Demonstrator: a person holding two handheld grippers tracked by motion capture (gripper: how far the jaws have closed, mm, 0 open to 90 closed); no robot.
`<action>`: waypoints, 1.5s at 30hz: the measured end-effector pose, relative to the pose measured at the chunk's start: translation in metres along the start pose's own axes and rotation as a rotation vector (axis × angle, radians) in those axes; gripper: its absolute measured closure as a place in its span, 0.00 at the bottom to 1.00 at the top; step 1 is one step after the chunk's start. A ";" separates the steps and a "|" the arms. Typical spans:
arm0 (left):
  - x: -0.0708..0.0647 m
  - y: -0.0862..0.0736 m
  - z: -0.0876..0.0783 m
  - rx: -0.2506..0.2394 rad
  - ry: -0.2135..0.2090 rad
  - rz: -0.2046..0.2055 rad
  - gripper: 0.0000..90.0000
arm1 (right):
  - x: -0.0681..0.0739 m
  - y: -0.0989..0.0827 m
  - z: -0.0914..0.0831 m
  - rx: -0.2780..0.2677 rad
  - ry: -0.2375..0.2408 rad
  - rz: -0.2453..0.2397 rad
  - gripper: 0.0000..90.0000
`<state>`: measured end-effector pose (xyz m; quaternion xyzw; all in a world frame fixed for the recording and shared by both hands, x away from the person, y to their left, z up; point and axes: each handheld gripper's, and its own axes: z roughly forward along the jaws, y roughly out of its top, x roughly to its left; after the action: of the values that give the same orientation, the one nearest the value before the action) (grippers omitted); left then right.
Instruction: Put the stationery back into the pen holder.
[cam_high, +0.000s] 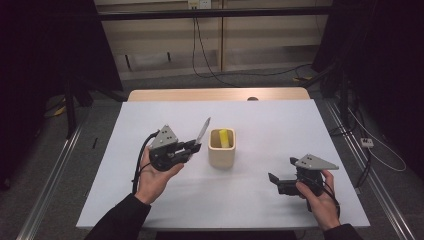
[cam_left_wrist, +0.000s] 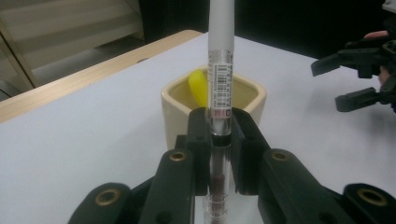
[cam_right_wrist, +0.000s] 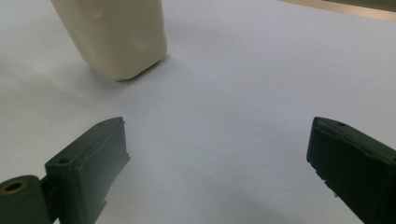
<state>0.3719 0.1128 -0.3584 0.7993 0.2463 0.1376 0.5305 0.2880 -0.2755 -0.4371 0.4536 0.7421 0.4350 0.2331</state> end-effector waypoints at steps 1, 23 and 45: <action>0.000 0.004 0.002 -0.011 0.000 0.001 0.89 | 0.000 -0.001 -0.001 -0.001 0.005 -0.002 0.06; -0.004 0.035 0.066 -0.087 -0.026 -0.039 0.89 | 0.004 -0.004 0.002 0.009 0.025 -0.016 0.06; -0.010 0.013 0.084 -0.038 -0.009 -0.027 0.66 | 0.003 -0.005 0.003 0.011 0.033 -0.022 0.05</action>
<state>0.4072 0.0382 -0.3792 0.7864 0.2523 0.1314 0.5484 0.2865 -0.2724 -0.4424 0.4396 0.7530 0.4359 0.2231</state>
